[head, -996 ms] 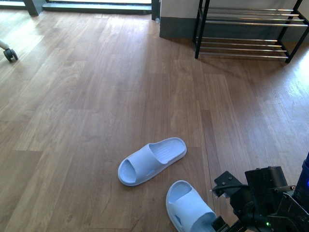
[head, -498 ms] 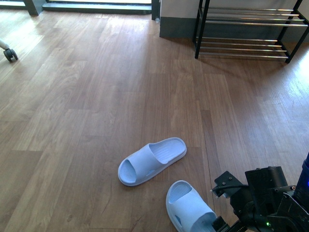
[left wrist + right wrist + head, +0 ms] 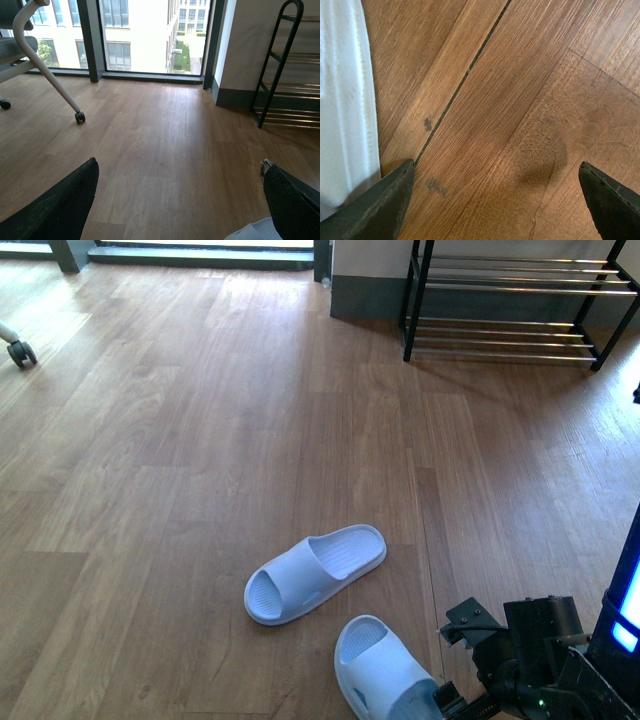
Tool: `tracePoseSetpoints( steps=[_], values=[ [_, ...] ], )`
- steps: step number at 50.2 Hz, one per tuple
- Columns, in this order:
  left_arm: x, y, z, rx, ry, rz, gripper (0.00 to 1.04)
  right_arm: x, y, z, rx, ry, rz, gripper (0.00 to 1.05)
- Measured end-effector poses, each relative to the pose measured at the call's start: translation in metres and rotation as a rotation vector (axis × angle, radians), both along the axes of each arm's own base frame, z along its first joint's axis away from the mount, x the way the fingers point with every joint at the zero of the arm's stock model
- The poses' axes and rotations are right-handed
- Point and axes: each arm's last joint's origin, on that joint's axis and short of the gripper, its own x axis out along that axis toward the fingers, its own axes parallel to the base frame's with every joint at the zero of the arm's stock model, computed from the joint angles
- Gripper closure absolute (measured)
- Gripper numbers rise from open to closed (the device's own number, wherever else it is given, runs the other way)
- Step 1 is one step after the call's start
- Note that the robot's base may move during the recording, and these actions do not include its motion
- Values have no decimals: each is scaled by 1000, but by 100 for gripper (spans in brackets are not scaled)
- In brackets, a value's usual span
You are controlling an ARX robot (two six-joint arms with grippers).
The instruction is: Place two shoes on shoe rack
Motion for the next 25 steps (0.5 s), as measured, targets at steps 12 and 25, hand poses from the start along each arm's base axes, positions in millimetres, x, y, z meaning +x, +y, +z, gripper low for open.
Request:
tracePoseSetpoints(
  steps=[12,25],
  values=[
    [0,0,0,0,0,0,9,17,-19,6,32,61,16,9],
    [0,0,0,0,0,0,9,25,-31,47,17,86,44,9]
  ],
)
